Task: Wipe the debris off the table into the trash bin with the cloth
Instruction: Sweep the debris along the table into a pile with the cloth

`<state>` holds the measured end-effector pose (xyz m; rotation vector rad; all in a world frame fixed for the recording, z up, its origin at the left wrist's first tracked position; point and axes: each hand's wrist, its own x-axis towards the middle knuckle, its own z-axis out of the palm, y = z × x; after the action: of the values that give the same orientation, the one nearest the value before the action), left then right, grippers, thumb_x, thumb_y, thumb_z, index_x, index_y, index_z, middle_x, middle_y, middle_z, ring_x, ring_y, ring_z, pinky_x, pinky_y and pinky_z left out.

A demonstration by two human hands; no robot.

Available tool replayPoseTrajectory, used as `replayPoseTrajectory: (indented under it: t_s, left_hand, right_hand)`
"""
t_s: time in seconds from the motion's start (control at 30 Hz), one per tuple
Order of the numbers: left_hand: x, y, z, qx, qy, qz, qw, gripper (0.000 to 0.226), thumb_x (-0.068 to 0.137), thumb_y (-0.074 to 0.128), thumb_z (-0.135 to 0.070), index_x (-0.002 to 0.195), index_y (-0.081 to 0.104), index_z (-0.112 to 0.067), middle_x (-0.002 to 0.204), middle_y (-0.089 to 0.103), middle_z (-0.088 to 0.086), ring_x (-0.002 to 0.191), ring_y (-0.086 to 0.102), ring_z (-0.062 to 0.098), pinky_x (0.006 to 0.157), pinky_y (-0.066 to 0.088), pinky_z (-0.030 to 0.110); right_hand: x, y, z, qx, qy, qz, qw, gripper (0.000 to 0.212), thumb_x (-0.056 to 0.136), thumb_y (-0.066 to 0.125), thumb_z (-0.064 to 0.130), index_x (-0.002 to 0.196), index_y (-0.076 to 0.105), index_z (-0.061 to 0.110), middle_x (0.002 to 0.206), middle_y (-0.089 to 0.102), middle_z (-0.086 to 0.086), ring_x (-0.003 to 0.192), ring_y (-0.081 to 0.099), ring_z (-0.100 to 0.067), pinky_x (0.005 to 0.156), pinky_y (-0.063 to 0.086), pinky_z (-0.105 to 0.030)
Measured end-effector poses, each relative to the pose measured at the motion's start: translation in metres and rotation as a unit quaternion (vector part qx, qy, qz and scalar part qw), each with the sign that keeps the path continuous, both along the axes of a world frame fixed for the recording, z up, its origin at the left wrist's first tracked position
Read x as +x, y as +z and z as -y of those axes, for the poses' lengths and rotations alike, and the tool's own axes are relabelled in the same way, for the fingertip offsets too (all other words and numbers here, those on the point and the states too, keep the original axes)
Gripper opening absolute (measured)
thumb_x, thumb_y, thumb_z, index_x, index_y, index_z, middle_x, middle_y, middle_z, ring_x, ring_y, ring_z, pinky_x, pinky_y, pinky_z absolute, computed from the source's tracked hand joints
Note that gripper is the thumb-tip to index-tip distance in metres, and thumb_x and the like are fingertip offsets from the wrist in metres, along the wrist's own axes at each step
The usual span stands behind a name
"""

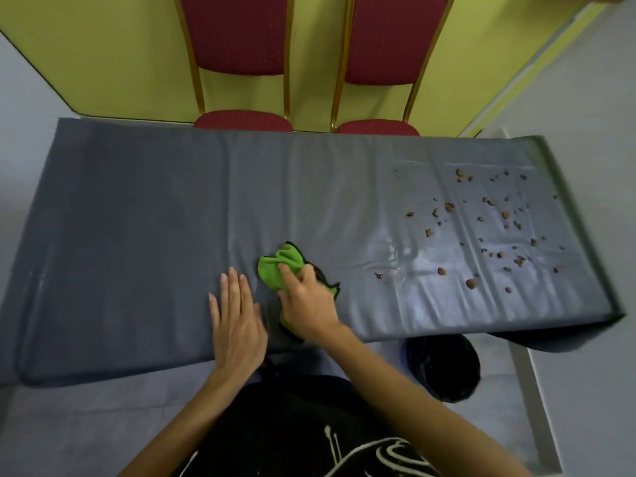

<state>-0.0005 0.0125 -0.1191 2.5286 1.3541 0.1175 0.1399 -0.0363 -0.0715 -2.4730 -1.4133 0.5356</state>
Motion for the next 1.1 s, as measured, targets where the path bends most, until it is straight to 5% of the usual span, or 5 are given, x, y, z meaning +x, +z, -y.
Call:
replayPoseTrajectory:
  t_s: [0.2,0.47,0.73,0.83,1.1]
  left_hand:
    - [-0.002,0.000,0.001,0.001,-0.007,0.021,1.000,0.058,0.100,0.025,-0.025,0.151,0.024,0.003,0.163,0.014,0.017,0.152,0.012,0.030,0.122,0.014,0.053]
    - [-0.026,-0.007,-0.007,0.012,-0.028,0.040,0.999,0.059,0.099,0.023,-0.026,0.149,0.030,0.004,0.160,0.023,0.019,0.150,0.021,0.032,0.120,0.023,0.051]
    - [-0.049,-0.013,-0.008,0.021,-0.034,-0.002,0.999,0.069,0.080,0.038,-0.036,0.139,0.050,-0.002,0.140,0.054,0.019,0.137,0.038,0.035,0.122,0.001,0.044]
    - [-0.048,-0.007,-0.007,0.022,-0.019,0.008,1.000,0.062,0.089,0.036,-0.032,0.142,0.047,-0.002,0.148,0.046,0.018,0.143,0.031,0.031,0.121,0.011,0.046]
    - [-0.046,-0.003,-0.004,0.028,-0.001,0.039,0.999,0.059,0.099,0.028,-0.030,0.148,0.035,0.001,0.160,0.027,0.015,0.149,0.025,0.028,0.118,0.023,0.051]
  right_hand:
    - [0.057,0.002,0.052,-0.022,-0.097,0.041,0.994,0.048,0.088,0.052,0.028,0.135,0.051,0.040,0.112,0.047,-0.013,0.073,0.062,-0.041,0.064,0.055,-0.047]
    - [0.117,0.016,0.092,-0.043,-0.305,0.046,0.950,0.041,0.096,0.043,0.024,0.137,0.046,0.024,0.119,0.045,-0.019,0.091,0.058,-0.043,0.082,0.050,-0.047]
    - [-0.082,0.023,-0.026,-0.024,0.099,0.009,0.995,0.049,0.091,0.048,0.023,0.139,0.039,0.020,0.117,0.044,-0.018,0.080,0.062,-0.045,0.062,0.047,-0.046]
    - [-0.058,0.010,-0.014,-0.046,0.110,0.037,0.992,0.052,0.090,0.050,0.031,0.141,0.039,0.032,0.120,0.045,-0.016,0.076,0.062,-0.043,0.061,0.049,-0.045]
    - [0.136,0.018,0.086,-0.108,-0.207,0.072,0.970,0.055,0.089,0.045,0.015,0.140,0.044,0.036,0.107,0.046,-0.013,0.081,0.056,-0.038,0.072,0.048,-0.040]
